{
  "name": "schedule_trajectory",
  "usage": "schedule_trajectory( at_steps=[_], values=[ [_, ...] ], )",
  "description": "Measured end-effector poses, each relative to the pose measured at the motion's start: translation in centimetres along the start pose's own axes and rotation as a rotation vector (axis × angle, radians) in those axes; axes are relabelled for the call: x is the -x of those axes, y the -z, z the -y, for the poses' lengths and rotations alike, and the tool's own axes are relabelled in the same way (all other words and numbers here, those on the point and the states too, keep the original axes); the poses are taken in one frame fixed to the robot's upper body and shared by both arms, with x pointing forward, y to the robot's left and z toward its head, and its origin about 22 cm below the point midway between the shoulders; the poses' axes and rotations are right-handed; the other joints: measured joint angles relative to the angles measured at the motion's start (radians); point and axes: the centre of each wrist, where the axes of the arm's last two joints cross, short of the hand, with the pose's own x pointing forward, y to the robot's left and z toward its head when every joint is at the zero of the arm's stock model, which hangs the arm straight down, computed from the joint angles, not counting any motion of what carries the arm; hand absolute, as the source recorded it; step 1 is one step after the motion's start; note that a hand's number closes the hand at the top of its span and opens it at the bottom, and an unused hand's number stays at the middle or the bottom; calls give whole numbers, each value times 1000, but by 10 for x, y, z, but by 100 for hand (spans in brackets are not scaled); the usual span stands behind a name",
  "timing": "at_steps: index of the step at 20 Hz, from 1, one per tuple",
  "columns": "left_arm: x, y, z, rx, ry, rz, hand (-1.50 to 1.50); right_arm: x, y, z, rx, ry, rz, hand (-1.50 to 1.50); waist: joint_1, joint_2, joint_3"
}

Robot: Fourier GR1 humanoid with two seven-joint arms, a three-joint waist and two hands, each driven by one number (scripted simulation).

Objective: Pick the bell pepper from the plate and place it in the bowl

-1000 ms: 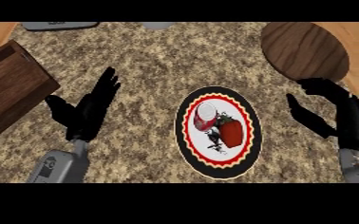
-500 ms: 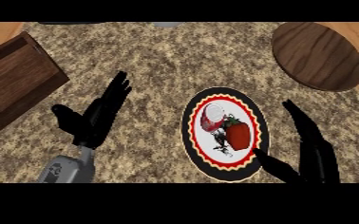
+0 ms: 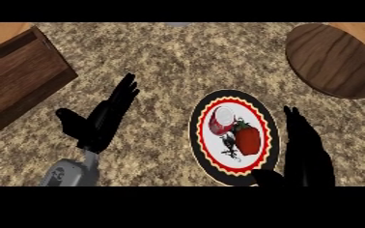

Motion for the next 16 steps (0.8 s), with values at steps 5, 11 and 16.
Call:
schedule_trajectory(
  at_steps=[5,11,16],
  values=[
    [-1,-1,2,7,-6,-2,0,-41,-5,1,-88,-23,-53,-150,11,4,3],
    [-4,-4,-1,10,-7,7,0,-61,4,-5,-144,-42,-127,-150,12,5,6],
    [-5,-2,-2,-1,-7,6,0,-63,14,-13,-206,-73,-178,-150,8,6,6]
  ],
)
